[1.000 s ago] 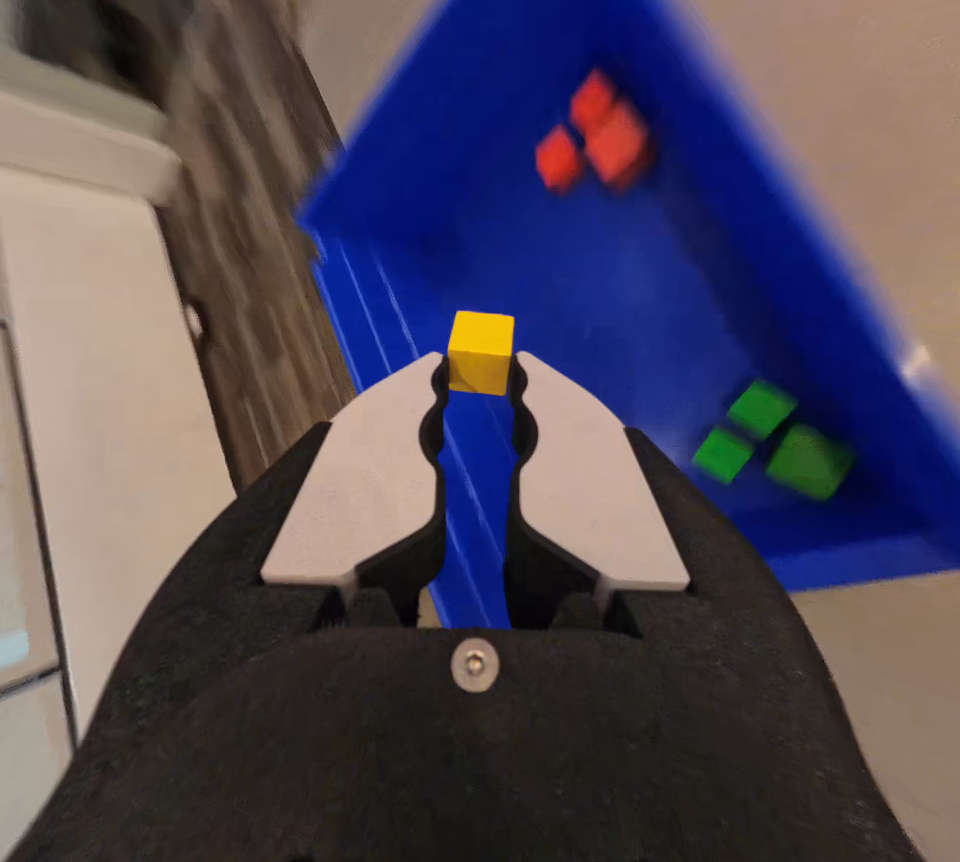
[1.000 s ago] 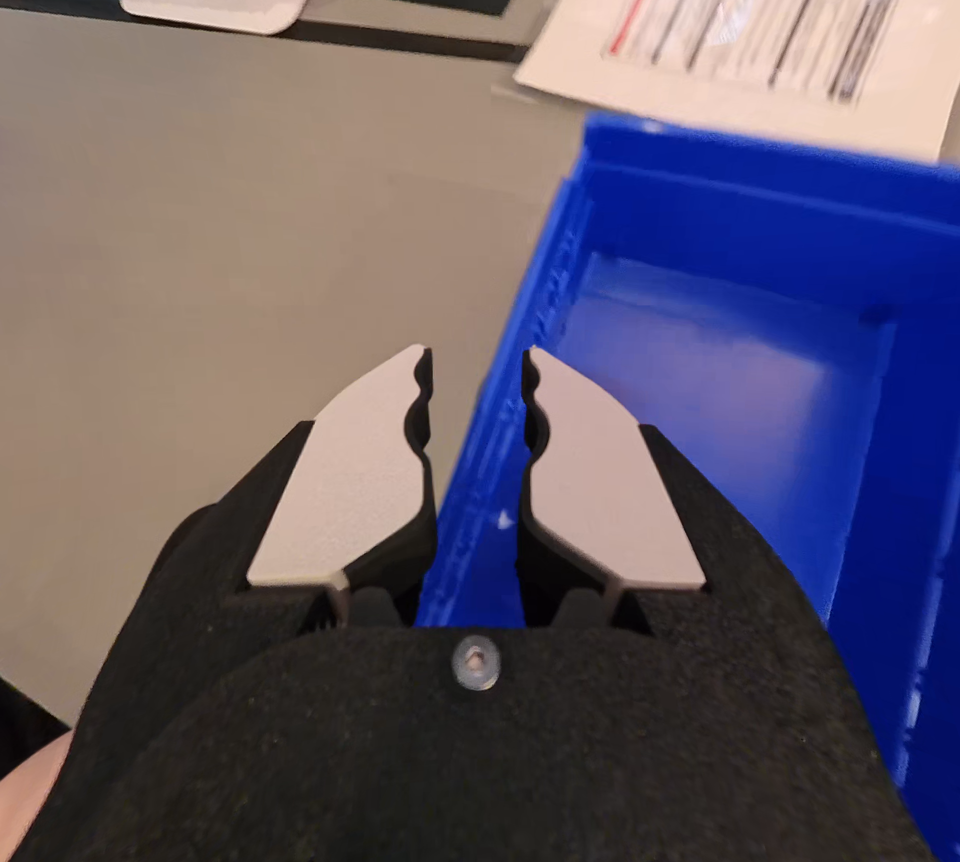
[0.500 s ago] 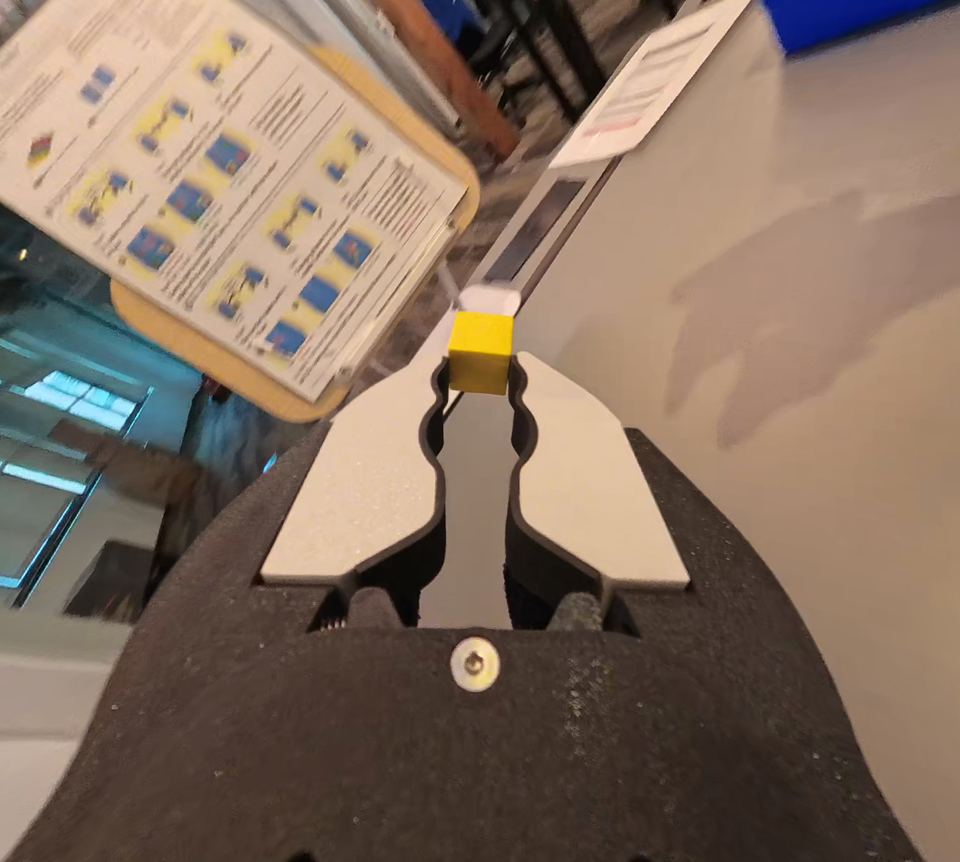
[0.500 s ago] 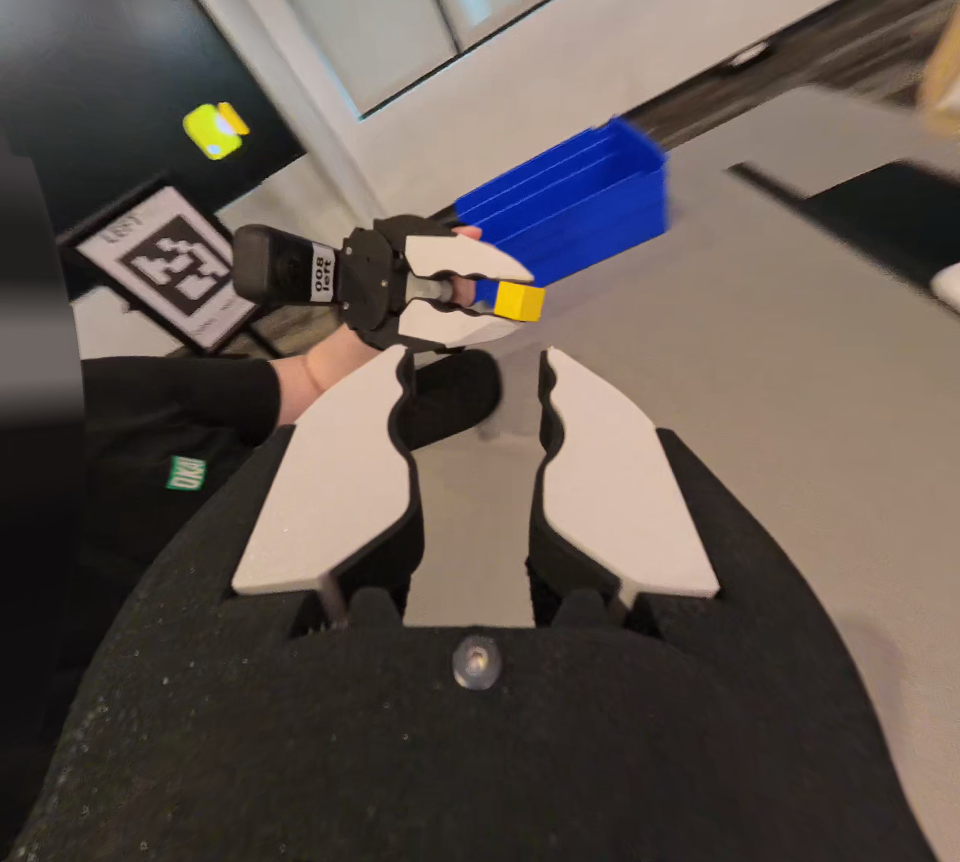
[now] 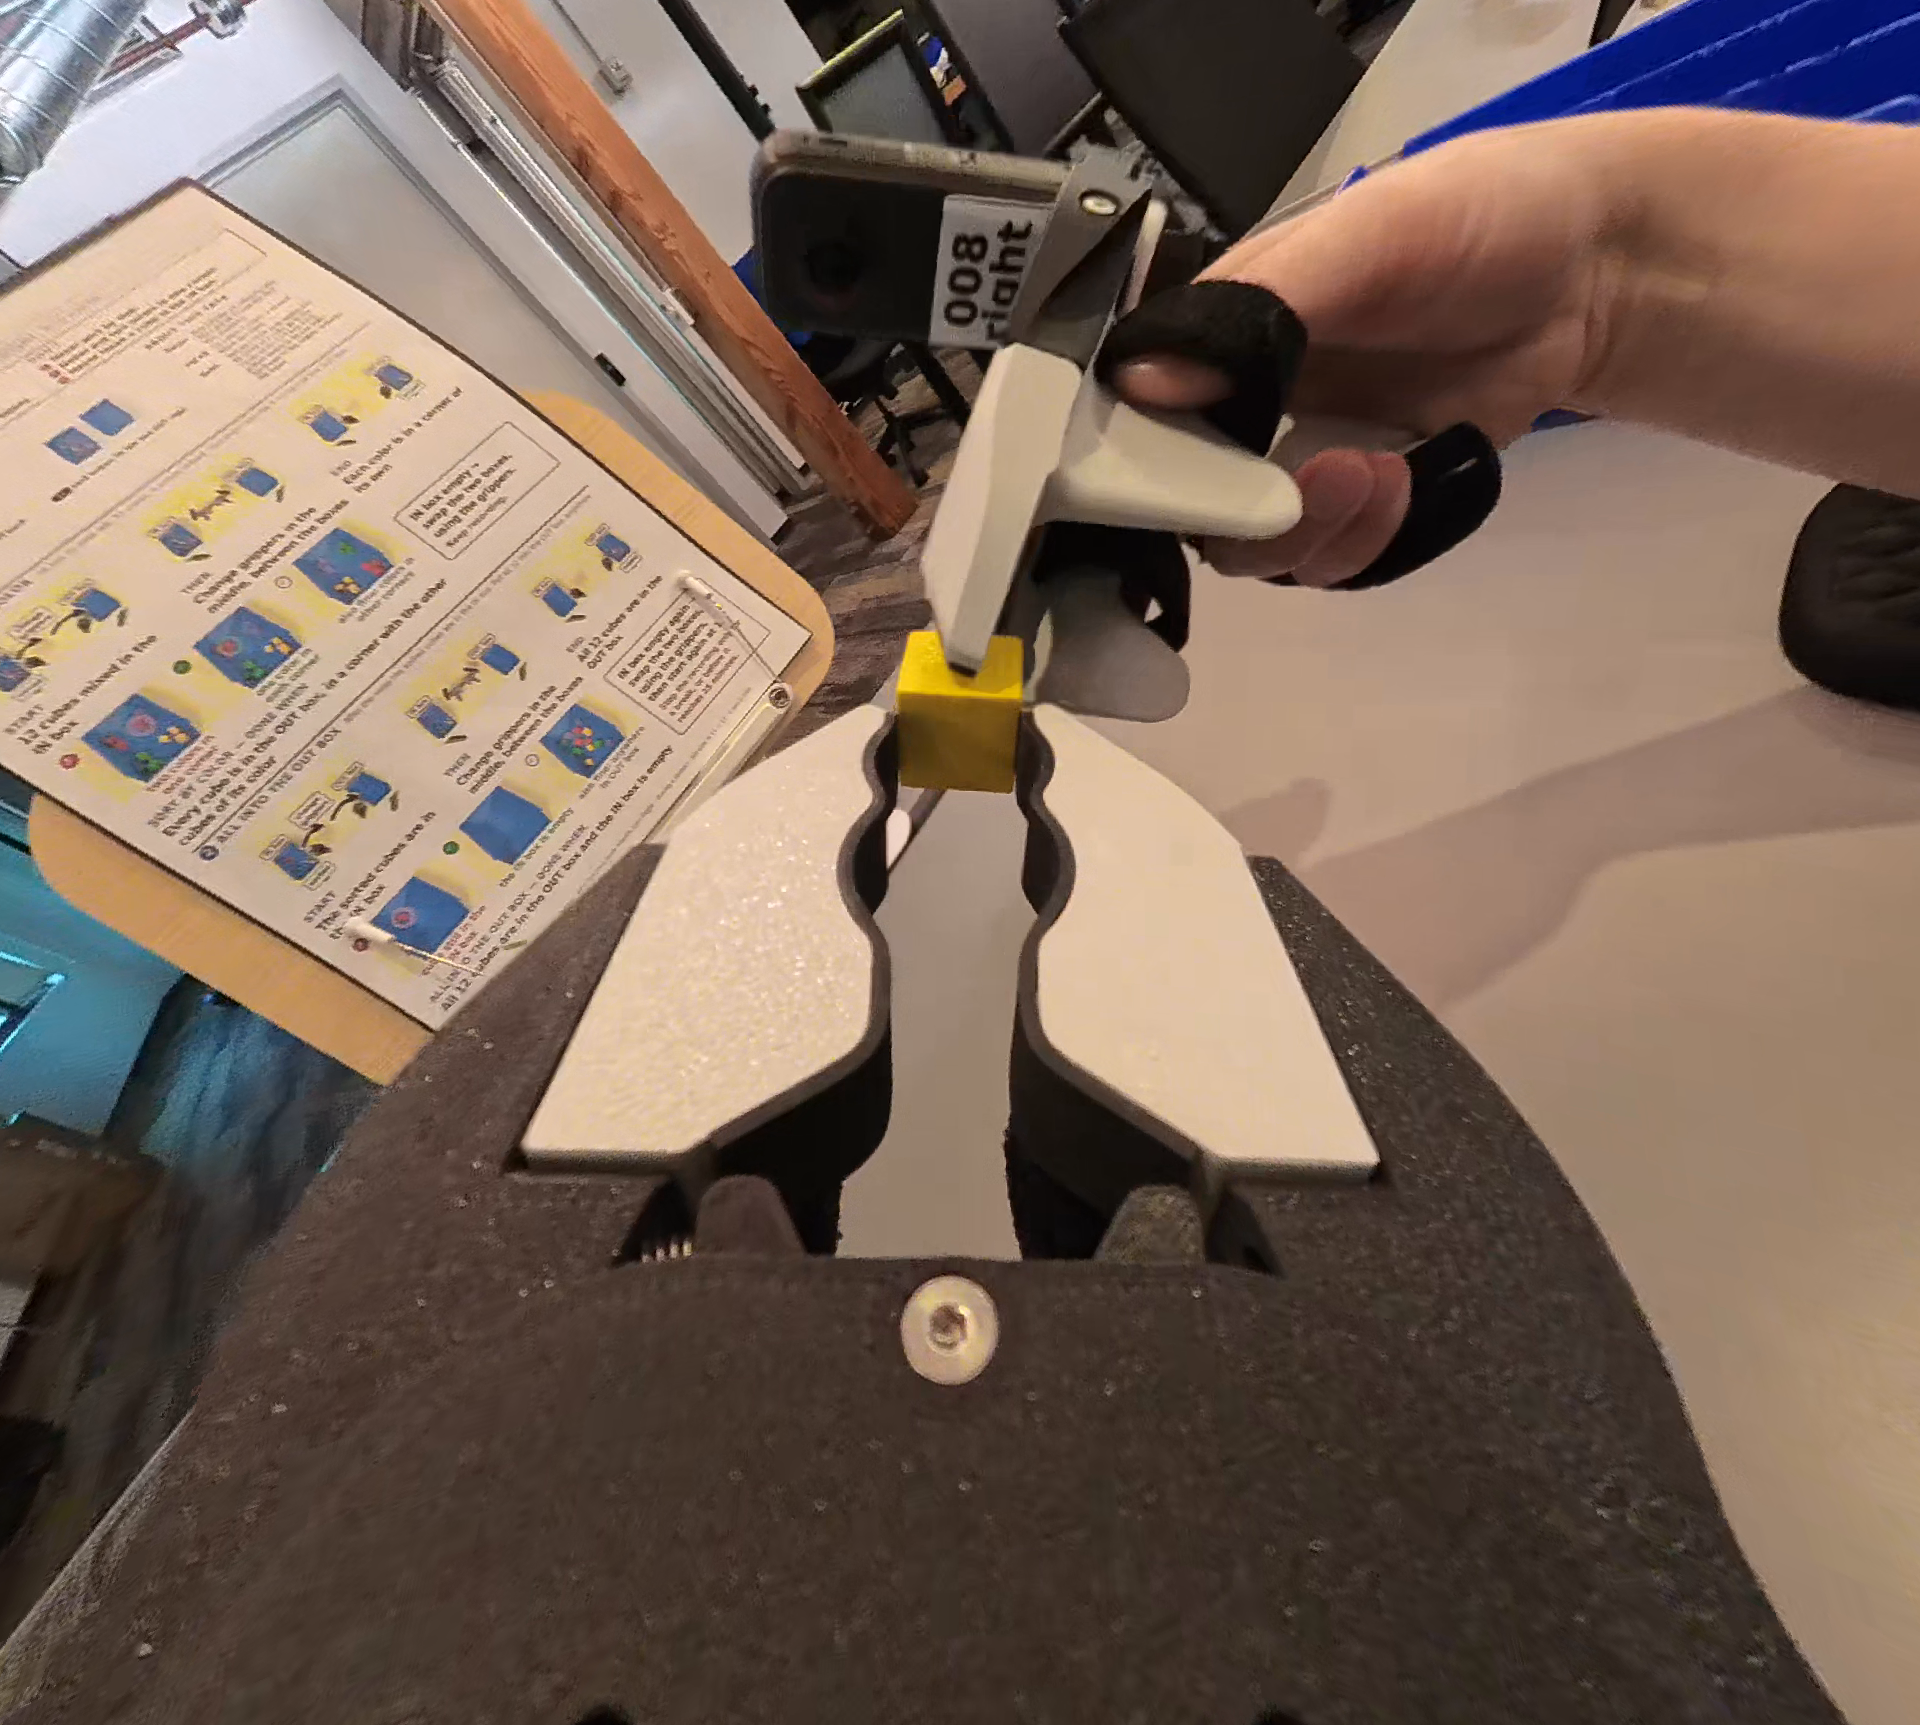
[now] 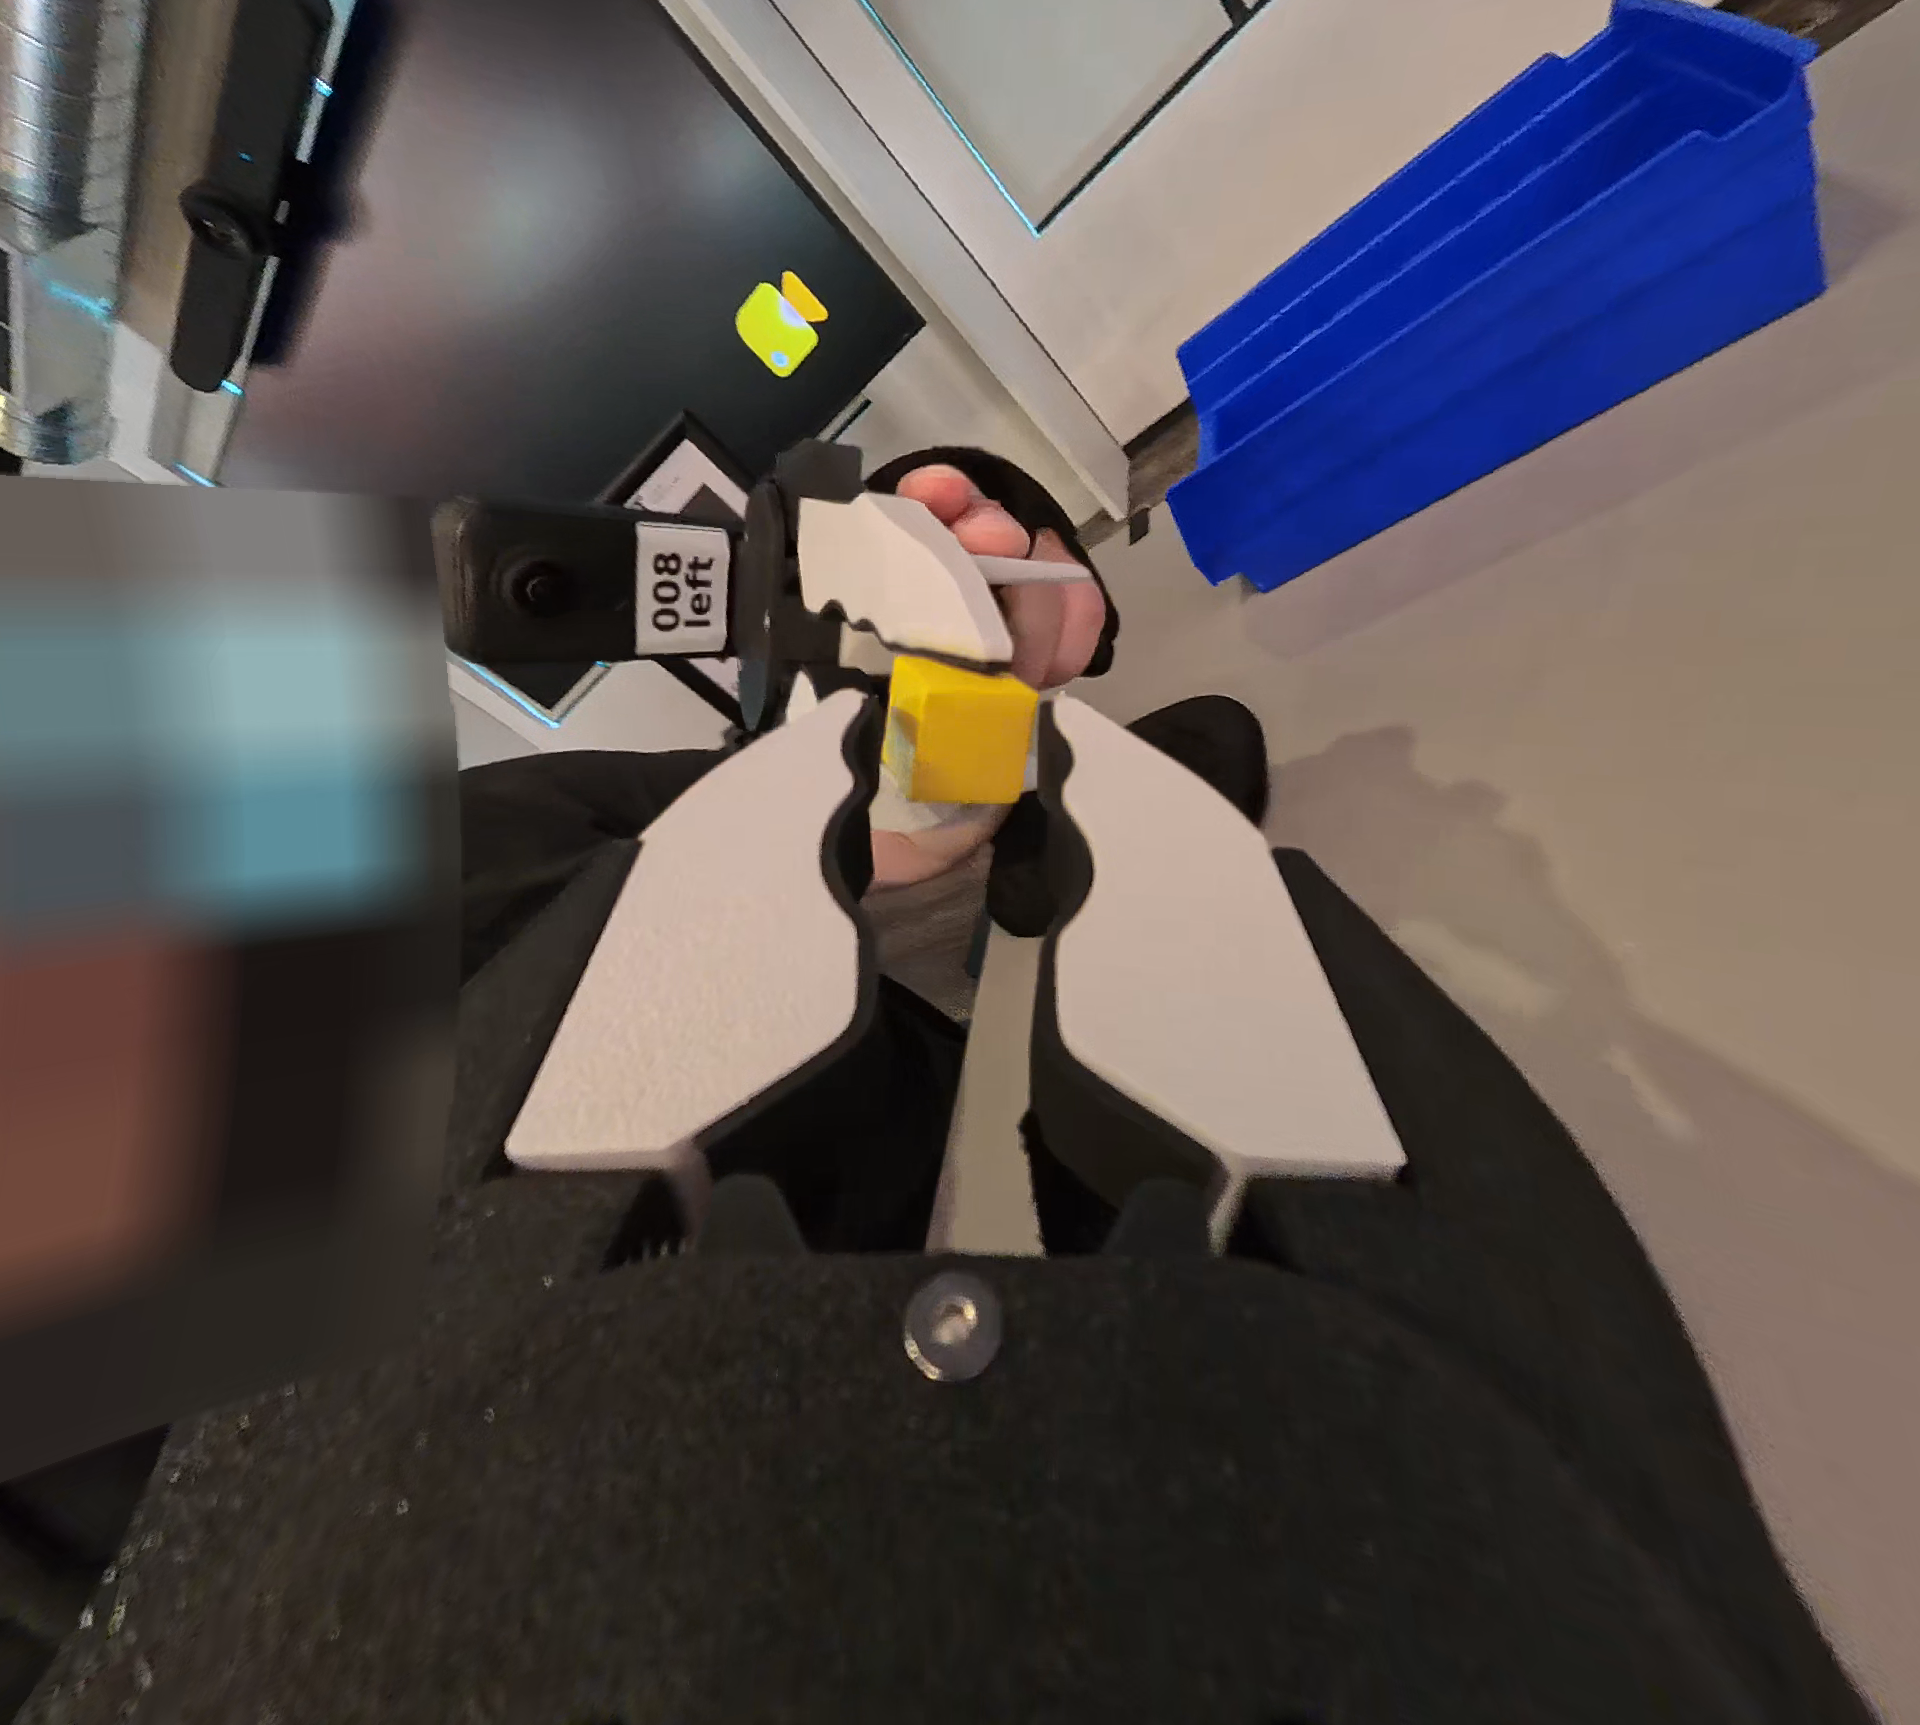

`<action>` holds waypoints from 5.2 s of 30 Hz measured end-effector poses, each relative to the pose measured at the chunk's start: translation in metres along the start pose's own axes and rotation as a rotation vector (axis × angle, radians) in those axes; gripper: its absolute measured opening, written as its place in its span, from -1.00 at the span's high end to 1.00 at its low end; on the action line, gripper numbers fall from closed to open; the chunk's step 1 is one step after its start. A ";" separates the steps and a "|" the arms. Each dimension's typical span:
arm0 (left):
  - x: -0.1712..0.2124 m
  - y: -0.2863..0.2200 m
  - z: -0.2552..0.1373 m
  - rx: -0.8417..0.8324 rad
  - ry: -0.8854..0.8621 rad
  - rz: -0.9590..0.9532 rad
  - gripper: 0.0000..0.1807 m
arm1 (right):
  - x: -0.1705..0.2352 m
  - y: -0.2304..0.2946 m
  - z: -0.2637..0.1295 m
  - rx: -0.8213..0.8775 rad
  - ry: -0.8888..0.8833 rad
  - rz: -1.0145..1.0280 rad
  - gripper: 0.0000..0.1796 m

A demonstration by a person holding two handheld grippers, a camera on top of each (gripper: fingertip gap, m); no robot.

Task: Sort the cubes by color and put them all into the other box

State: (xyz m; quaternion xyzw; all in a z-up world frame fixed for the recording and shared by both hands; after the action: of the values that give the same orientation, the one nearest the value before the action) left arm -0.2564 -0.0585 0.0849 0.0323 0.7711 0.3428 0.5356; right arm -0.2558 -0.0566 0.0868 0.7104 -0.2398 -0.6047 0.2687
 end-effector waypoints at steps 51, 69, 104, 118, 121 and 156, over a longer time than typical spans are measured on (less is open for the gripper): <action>0.160 -0.048 0.016 0.001 0.429 -0.172 0.81 | 0.224 -0.103 -0.487 1.691 -0.095 0.465 0.75; 0.100 0.067 -0.132 -0.391 0.318 -0.287 0.79 | 0.069 -0.009 -0.437 1.484 -0.569 -0.256 0.57; 0.355 0.038 -0.294 0.564 1.274 -0.518 0.75 | 0.014 -0.022 -0.309 1.187 -0.342 -0.421 0.46; 0.209 0.145 -0.234 -0.108 0.642 -0.192 0.77 | -0.019 0.001 -0.265 1.049 -0.415 -0.430 0.51; 0.134 0.125 -0.179 -0.142 0.376 -0.045 0.77 | -0.041 0.019 -0.202 0.850 -0.436 -0.478 0.46; 0.018 -0.001 -0.018 0.105 -0.086 -0.035 0.74 | -0.018 0.036 -0.086 0.337 -0.142 -0.329 0.75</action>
State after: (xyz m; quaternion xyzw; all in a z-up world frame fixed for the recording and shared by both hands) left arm -0.2789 -0.0607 0.0727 0.0617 0.7647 0.2905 0.5719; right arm -0.1737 -0.0634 0.1349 0.7303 -0.2368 -0.6402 0.0268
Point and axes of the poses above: each gripper's, where its closed fingertips meet, z out along the fingers, x out of its underside, y = z × x across the jaws, the point moved 1 cm from there along -z, back along the fingers, and after that the axes turned 9 degrees about x, right-handed, at the moved point
